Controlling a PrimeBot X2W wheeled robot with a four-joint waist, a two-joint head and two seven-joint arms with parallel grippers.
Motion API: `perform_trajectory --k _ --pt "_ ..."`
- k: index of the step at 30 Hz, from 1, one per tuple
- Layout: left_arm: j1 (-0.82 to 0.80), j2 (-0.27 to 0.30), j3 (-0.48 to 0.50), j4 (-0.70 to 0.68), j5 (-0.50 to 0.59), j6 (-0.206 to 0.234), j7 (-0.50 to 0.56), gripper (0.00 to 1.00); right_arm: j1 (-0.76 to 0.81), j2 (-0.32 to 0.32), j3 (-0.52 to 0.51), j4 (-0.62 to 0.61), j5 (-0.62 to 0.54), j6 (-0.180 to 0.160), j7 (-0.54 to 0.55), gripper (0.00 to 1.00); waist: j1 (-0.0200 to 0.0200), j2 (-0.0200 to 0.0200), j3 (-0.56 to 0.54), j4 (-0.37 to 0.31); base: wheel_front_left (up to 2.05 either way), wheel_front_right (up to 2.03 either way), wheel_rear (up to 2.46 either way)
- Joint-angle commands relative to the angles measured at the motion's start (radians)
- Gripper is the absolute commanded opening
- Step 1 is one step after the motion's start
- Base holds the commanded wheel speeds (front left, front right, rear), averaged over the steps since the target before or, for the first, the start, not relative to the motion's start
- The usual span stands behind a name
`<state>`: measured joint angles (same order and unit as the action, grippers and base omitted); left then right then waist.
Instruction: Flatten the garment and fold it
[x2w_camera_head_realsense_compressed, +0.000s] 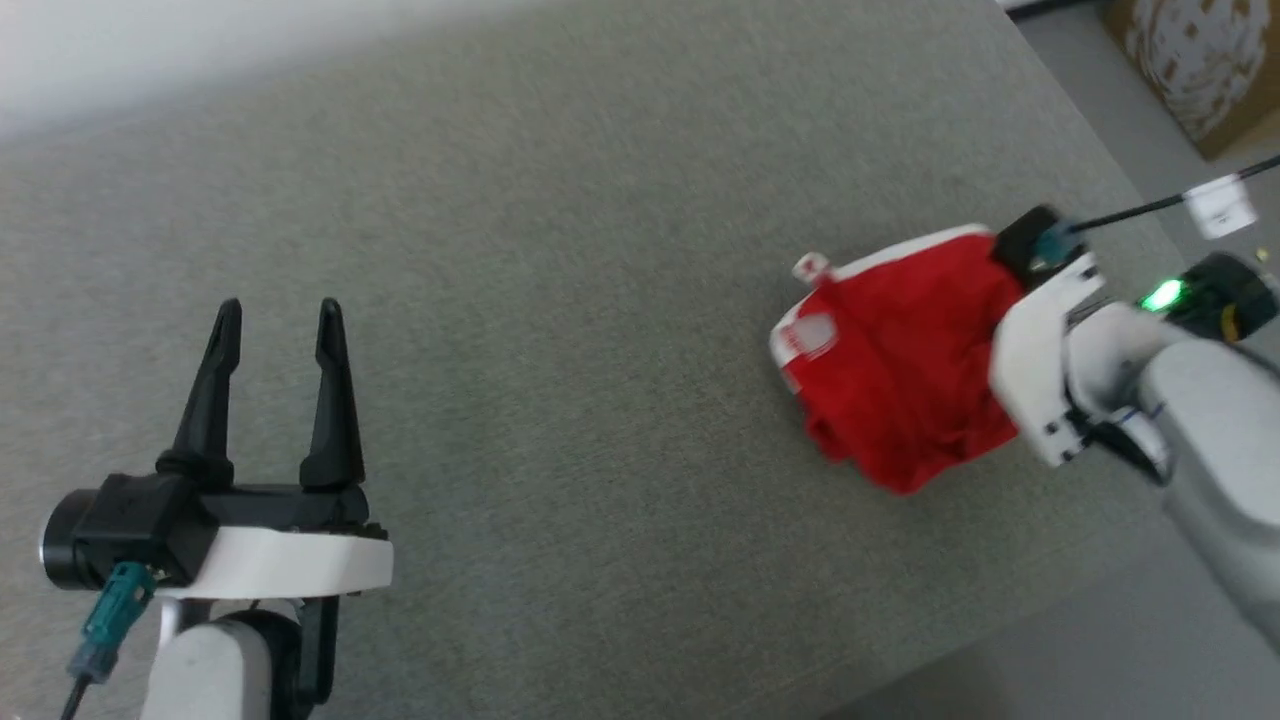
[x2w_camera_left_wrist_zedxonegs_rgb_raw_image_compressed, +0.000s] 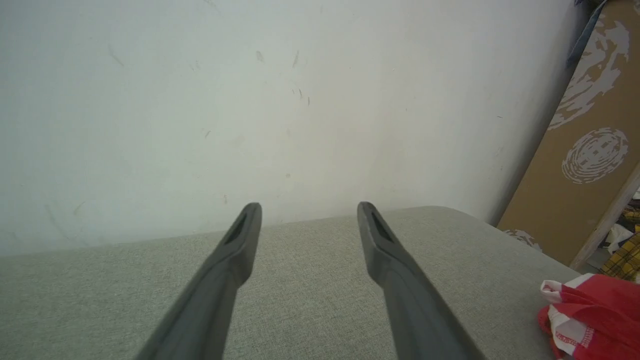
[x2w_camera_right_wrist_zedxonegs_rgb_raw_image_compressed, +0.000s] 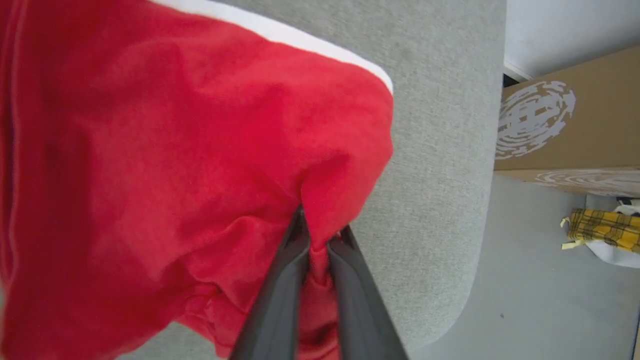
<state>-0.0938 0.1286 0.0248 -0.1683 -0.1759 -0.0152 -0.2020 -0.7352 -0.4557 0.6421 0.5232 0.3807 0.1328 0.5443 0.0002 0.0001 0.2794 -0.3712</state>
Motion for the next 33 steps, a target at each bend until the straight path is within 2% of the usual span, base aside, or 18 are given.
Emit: perform_trajectory --k 1,9,17,18,19,27,33 --pt "-0.019 0.015 -0.003 -0.019 0.012 0.004 0.013 1.0 -0.035 -0.022 -0.027 0.043 -0.002 -0.002 -0.03 0.0 -0.0002 -0.0001 0.138 -0.083 0.0 0.0 0.0" --pt "-0.047 0.052 -0.008 -0.091 0.038 0.008 0.066 1.0 -0.101 -0.118 -0.153 0.211 -0.064 -0.002 -0.147 0.0 -0.0002 -0.0001 0.219 -0.03 0.0 0.0 0.0" --pt "-0.049 0.067 -0.003 -0.131 0.043 0.017 0.092 1.0 -0.138 -0.137 -0.266 0.332 -0.135 -0.002 -0.28 0.0 -0.0002 -0.0001 0.247 -0.001 0.0 0.0 0.0" --pt "-0.048 0.067 -0.003 -0.133 0.043 0.018 0.093 1.0 -0.14 -0.136 -0.28 0.353 -0.142 -0.002 -0.286 0.15 -0.0002 -0.0001 0.247 0.001 0.0 0.0 0.0" --pt "-0.047 0.067 -0.003 -0.133 0.042 0.02 0.093 1.0 -0.142 -0.131 -0.293 0.371 -0.146 -0.002 -0.293 1.0 -0.0002 -0.0001 0.246 0.002 0.0 0.0 0.0" --pt "-0.038 0.053 -0.014 -0.097 0.027 0.024 0.066 1.0 -0.166 -0.122 -0.376 0.448 -0.184 -0.002 -0.371 1.0 -0.0002 -0.0001 0.197 0.006 0.0 0.0 0.0" --pt "-0.023 0.033 -0.012 -0.038 0.002 0.029 0.022 1.0 -0.201 -0.097 -0.441 0.365 -0.11 -0.002 -0.496 1.0 -0.0002 -0.0001 0.1 0.02 0.0 0.0 0.0"
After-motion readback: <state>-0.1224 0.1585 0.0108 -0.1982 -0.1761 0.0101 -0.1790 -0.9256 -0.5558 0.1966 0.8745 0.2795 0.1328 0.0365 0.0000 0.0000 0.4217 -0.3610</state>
